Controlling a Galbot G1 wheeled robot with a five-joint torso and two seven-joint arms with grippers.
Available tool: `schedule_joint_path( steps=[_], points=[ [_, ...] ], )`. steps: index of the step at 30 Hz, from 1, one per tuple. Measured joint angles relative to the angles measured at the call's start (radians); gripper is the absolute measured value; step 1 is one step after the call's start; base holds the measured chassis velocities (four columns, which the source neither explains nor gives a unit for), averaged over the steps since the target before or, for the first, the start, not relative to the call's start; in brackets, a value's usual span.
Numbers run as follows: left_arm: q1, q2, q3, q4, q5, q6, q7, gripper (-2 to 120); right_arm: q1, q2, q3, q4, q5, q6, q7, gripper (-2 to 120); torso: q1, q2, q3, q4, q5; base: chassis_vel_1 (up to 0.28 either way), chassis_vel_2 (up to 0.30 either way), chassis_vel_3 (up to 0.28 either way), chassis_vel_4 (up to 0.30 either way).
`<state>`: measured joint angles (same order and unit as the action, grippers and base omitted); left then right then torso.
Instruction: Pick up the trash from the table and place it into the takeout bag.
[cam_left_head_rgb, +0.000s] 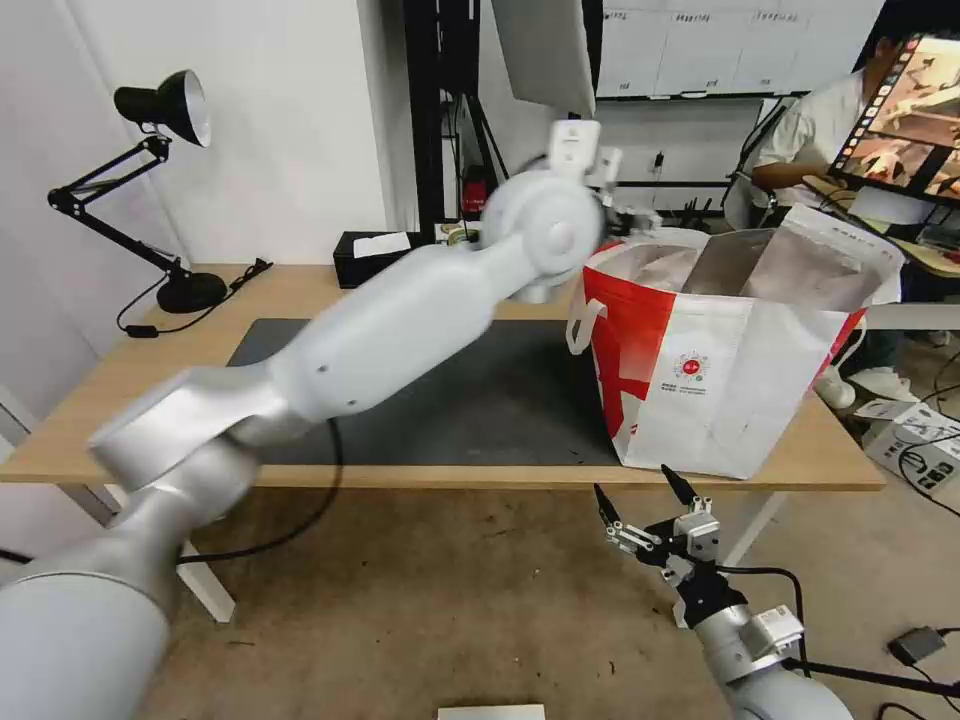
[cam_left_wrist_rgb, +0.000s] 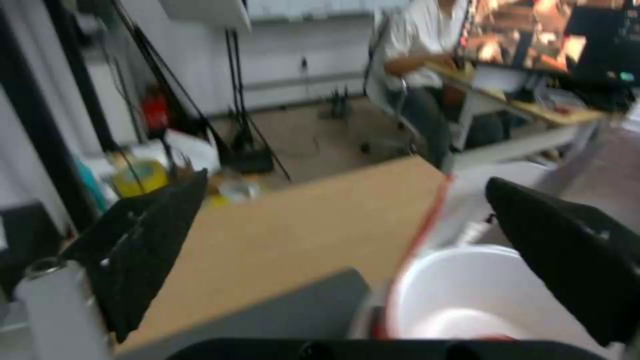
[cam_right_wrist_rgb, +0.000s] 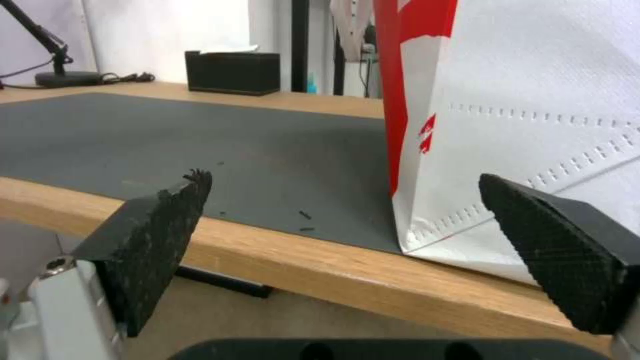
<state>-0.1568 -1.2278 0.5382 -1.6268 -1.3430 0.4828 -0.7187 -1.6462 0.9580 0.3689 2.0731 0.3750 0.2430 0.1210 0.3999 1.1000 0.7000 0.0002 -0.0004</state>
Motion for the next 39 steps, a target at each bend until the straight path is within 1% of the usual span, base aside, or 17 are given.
schedule_joint_path(
  steps=[2, 3, 5, 6, 9, 14, 16, 21, 24, 26, 27, 31, 33, 34, 35, 38, 39],
  points=[
    [0.034, 0.069, 0.008, -0.046, 0.087, -0.061, 0.053, 111, 0.000, 0.000, 0.000, 0.000, 0.000, 0.000, 0.000, 100, 0.000, 0.000, 0.000, 0.0002, -0.0001, 0.000, 0.000, 0.000, 0.000],
    [0.034, 0.069, 0.008, -0.046, 0.087, -0.061, 0.053, 111, 0.000, 0.000, 0.000, 0.000, 0.000, 0.000, 0.000, 100, 0.000, 0.000, 0.000, 0.0002, -0.0001, 0.000, 0.000, 0.000, 0.000],
    [0.092, 0.136, 0.007, -0.090, 0.176, -0.147, 0.115, 113, 0.000, 0.000, 0.000, 0.000, 0.000, 0.000, 0.000, 100, 0.000, 0.000, 0.000, 0.0000, -0.0001, 0.000, 0.000, 0.000, 0.000],
    [0.092, 0.136, 0.007, -0.090, 0.176, -0.147, 0.115, 113, 0.000, 0.000, 0.000, 0.000, 0.000, 0.000, 0.000, 100, 0.000, 0.000, 0.000, 0.0000, -0.0001, 0.000, 0.000, 0.000, 0.000],
    [0.189, 0.216, -0.036, -0.150, 0.223, -0.204, 0.177, 115, 0.000, 0.000, 0.000, 0.000, 0.000, 0.000, 0.000, 100, 0.000, 0.000, 0.000, -0.0003, 0.0000, 0.000, 0.000, 0.000, 0.000],
    [0.298, 0.288, -0.095, -0.196, 0.265, -0.274, 0.234, 113, 0.000, 0.000, 0.000, 0.000, 0.000, 0.000, 0.000, 100, 0.000, 0.000, 0.000, -0.0001, -0.0002, 0.000, 0.000, 0.000, 0.000],
    [0.376, 0.328, -0.152, -0.225, 0.306, -0.320, 0.276, 109, 0.000, 0.000, 0.000, 0.000, 0.000, 0.000, 0.000, 100, 0.000, 0.000, 0.000, -0.0002, 0.0000, 0.000, 0.000, 0.000, 0.000],
    [0.477, 0.368, -0.223, -0.265, 0.342, -0.354, 0.300, 102, 0.000, 0.000, 0.000, 0.000, 0.000, 0.000, 0.000, 100, 0.000, 0.000, 0.000, -0.0004, 0.0001, 0.000, 0.000, 0.000, 0.000],
    [0.631, 0.417, -0.322, -0.300, 0.401, -0.386, 0.333, 100, 0.000, 0.000, 0.000, 0.000, 0.000, 0.000, 0.000, 100, 0.000, 0.000, 0.000, -0.0002, 0.0001, 0.000, 0.000, 0.000, 0.000],
    [0.667, 0.425, -0.344, -0.300, 0.423, -0.394, 0.341, 100, 0.000, 0.000, 0.000, 0.000, 0.000, 0.000, 0.000, 100, 0.000, 0.000, 0.000, -0.0002, 0.0001, 0.000, 0.000, 0.000, 0.000],
    [0.739, 0.440, -0.395, -0.304, 0.452, -0.407, 0.358, 100, 0.000, 0.000, 0.000, 0.000, 0.000, 0.000, 0.000, 100, 0.000, 0.000, 0.000, -0.0002, 0.0001, 0.000, 0.000, 0.000, 0.000],
    [0.862, 0.453, -0.492, -0.322, 0.469, -0.418, 0.375, 100, 0.000, 0.000, 0.000, 0.000, 0.000, 0.000, 0.000, 100, 0.000, 0.000, 0.000, -0.0001, 0.0000, 0.000, 0.000, 0.000, 0.000],
    [0.885, 0.456, -0.510, -0.326, 0.474, -0.421, 0.379, 100, 0.000, 0.000, 0.000, 0.000, 0.000, 0.000, 0.000, 100, 0.000, 0.000, 0.000, -0.0003, 0.0001, 0.000, 0.000, 0.000, 0.000],
    [0.967, 0.466, -0.569, -0.342, 0.484, -0.436, 0.389, 100, 0.000, 0.000, 0.000, 0.000, 0.000, 0.000, 0.000, 100, 0.000, 0.000, 0.000, -0.0002, 0.0004, 0.000, 0.000, 0.000, 0.000],
    [0.967, 0.466, -0.569, -0.342, 0.484, -0.436, 0.389, 100, 0.000, 0.000, 0.000, 0.000, 0.000, 0.000, 0.000, 100, 0.000, 0.000, 0.000, -0.0002, 0.0004, 0.000, 0.000, 0.000, 0.000],
    [1.100, 0.484, -0.659, -0.359, 0.490, -0.480, 0.403, 100, 0.000, 0.000, 0.000, 0.000, 0.000, 0.000, 0.000, 100, 0.000, 0.000, 0.000, -0.0003, 0.0002, 0.000, 0.000, 0.000, 0.000],
    [1.100, 0.484, -0.659, -0.359, 0.490, -0.480, 0.403, 100, 0.000, 0.000, 0.000, 0.000, 0.000, 0.000, 0.000, 100, 0.000, 0.000, 0.000, -0.0003, 0.0002, 0.000, 0.000, 0.000, 0.000]
  ],
)
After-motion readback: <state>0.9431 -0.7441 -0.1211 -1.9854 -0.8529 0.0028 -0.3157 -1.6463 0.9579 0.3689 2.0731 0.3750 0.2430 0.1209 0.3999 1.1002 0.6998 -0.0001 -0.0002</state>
